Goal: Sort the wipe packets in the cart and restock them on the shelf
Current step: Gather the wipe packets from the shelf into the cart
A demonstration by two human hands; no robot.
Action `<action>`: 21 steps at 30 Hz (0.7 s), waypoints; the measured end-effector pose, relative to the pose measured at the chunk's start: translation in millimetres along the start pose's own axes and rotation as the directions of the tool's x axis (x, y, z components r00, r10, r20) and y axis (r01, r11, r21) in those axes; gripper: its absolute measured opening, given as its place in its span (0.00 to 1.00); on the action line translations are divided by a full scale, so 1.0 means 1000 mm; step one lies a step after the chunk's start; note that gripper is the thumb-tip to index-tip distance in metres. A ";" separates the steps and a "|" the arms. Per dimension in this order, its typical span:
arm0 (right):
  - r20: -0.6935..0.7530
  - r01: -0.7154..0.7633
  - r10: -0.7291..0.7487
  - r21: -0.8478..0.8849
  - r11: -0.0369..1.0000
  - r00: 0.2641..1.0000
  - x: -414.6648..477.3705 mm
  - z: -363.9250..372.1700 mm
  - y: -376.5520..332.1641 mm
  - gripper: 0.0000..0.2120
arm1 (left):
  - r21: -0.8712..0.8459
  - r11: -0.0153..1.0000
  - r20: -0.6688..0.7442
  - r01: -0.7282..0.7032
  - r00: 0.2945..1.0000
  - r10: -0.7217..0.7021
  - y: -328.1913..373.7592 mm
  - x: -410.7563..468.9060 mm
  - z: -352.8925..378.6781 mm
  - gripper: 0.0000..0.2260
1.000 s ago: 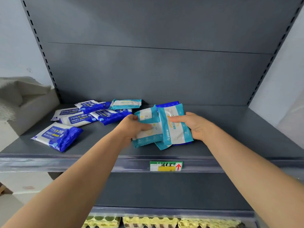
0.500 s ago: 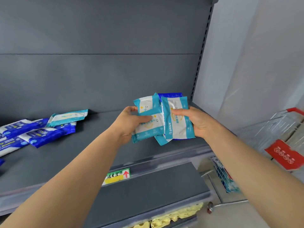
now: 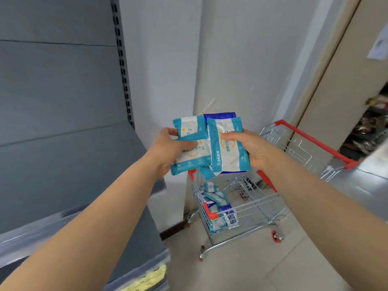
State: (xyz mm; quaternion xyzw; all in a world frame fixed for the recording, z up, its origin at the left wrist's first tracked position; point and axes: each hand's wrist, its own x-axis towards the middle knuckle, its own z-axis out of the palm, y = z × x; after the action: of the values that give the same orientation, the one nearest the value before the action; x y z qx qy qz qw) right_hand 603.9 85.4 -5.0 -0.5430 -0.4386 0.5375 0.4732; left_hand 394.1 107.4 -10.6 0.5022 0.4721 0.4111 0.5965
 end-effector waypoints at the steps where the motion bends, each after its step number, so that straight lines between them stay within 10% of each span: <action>1: -0.013 -0.019 0.019 0.003 1.000 1.000 0.005 -0.022 0.005 0.10 | 0.001 1.000 0.010 0.019 1.000 -0.019 -0.006 0.011 0.021 0.22; 21: -0.043 -0.447 0.452 0.082 0.891 0.891 0.272 -0.241 0.225 0.19 | 0.060 0.896 -0.068 0.440 0.897 -0.436 -0.225 0.310 0.188 0.28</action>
State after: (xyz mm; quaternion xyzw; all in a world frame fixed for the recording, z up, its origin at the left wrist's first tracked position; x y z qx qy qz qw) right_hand 847.5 305.3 -278.5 -0.6290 -0.2674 0.6306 0.3678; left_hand 648.6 331.5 -269.7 0.3937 0.6033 0.2618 0.6422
